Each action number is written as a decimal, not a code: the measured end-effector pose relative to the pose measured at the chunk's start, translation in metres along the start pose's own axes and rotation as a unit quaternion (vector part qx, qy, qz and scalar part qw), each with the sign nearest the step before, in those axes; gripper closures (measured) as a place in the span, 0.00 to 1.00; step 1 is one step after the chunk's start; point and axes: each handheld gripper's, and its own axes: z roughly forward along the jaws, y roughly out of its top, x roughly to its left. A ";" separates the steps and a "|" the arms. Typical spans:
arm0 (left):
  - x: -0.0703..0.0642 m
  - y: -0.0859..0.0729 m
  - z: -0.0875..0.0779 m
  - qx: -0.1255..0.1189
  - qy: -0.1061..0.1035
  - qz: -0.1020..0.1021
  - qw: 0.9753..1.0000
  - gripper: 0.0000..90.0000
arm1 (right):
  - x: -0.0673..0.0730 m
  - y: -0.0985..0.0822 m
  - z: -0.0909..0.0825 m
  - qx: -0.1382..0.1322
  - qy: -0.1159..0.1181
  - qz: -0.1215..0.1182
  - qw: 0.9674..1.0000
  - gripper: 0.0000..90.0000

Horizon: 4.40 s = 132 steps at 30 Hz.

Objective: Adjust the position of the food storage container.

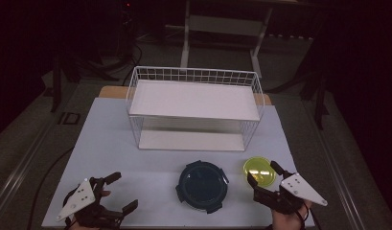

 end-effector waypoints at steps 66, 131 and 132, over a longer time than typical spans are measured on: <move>0.000 -0.001 0.002 0.005 -0.001 0.002 1.000 0.00 | 0.041 -0.028 0.035 0.221 0.216 -0.022 0.951 1.00; 0.000 -0.002 0.002 0.015 -0.006 0.005 1.000 0.00 | 0.089 -0.010 0.127 0.233 0.243 0.003 0.942 1.00; 0.000 -0.002 0.002 0.015 -0.006 0.004 1.000 0.00 | 0.091 -0.009 0.128 0.234 0.248 0.005 0.940 1.00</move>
